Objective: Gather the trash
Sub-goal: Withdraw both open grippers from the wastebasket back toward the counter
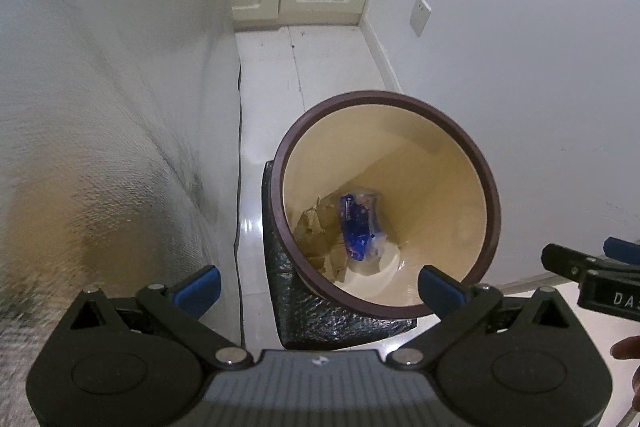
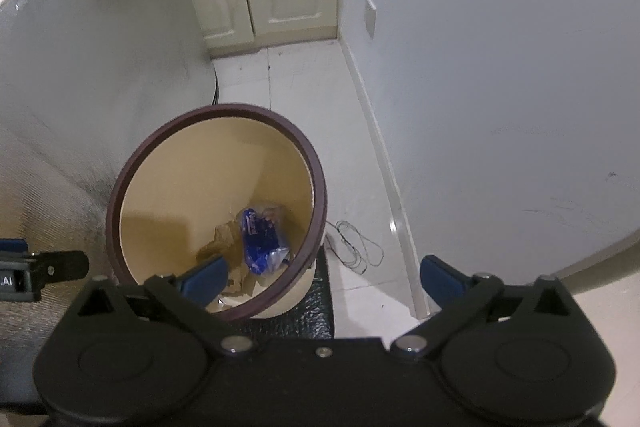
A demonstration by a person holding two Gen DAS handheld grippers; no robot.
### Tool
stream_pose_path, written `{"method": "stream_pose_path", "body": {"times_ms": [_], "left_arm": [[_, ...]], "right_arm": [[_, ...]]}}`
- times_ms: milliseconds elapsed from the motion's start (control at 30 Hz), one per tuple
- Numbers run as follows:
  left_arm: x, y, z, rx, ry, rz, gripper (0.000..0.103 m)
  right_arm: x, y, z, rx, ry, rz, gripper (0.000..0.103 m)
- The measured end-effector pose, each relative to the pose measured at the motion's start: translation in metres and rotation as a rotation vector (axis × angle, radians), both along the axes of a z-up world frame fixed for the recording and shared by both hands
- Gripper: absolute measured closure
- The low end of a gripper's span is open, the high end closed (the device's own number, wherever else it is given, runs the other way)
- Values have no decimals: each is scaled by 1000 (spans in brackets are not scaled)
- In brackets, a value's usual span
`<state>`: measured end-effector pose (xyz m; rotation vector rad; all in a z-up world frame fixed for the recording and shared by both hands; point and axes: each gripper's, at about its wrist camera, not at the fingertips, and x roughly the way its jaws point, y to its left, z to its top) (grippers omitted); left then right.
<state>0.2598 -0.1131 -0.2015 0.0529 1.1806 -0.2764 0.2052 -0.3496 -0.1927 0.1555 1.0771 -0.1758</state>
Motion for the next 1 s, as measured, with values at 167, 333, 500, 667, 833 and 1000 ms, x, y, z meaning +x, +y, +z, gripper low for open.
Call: {"method": "stream_pose_path", "body": {"times_ms": [167, 333, 500, 667, 833, 1000], "left_arm": [[-19, 5, 19, -11, -55, -6, 0], [-38, 8, 41, -31, -115, -26, 0], [-57, 9, 65, -63, -183, -48, 0], [-77, 11, 92, -101, -262, -69, 0], [-97, 20, 122, -136, -357, -93, 0], [-114, 38, 154, -143, -473, -102, 0]], "right_arm": [[-22, -2, 15, -8, -47, -13, 0], [-49, -4, 33, -15, -106, -22, 0], [-73, -6, 56, -23, -178, -26, 0], [-94, -4, 81, -35, -254, -18, 0], [-109, 0, 109, -46, -341, -2, 0], [-121, 10, 134, -31, -436, 22, 0]]}}
